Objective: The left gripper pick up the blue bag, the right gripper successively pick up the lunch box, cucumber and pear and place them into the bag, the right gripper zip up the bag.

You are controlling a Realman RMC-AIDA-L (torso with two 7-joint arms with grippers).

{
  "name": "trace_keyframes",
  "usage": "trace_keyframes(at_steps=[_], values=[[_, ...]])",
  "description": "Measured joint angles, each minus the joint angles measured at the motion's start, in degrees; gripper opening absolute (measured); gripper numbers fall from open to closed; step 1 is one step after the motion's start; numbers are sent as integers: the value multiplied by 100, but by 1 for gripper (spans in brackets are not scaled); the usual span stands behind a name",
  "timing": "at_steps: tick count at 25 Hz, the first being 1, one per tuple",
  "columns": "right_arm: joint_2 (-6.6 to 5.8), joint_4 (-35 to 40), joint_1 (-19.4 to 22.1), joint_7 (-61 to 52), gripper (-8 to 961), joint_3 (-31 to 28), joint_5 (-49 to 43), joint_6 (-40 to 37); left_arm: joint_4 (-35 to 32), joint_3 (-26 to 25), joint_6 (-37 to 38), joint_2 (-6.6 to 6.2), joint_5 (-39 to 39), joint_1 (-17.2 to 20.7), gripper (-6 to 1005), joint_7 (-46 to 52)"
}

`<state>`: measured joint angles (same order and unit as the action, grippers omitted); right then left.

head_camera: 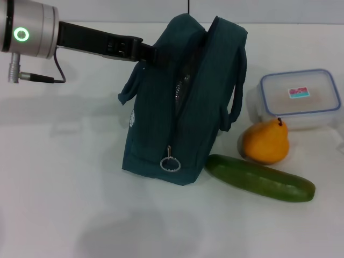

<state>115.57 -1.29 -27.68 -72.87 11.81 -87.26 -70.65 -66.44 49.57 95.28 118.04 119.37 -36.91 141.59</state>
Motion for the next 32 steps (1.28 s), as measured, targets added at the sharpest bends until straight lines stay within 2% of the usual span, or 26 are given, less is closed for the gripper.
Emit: trace_keyframes(at_steps=[3, 20, 25, 28, 32], values=[[6, 22, -21, 21, 26, 1, -1, 97, 0, 0, 0, 0, 15, 0, 67, 0], [-2, 60, 207, 7, 189, 134, -7, -139, 0, 0, -1, -6, 66, 9, 67, -86], [1, 52, 334, 5, 412, 92, 27, -133, 0, 0, -1, -5, 69, 8, 67, -88], [3, 27, 416, 1, 652, 68, 51, -128, 0, 0, 2, -11, 69, 9, 67, -88], [31, -141, 438, -14, 663, -36, 142, -124, 0, 1, 8, -12, 65, 0, 67, -94]])
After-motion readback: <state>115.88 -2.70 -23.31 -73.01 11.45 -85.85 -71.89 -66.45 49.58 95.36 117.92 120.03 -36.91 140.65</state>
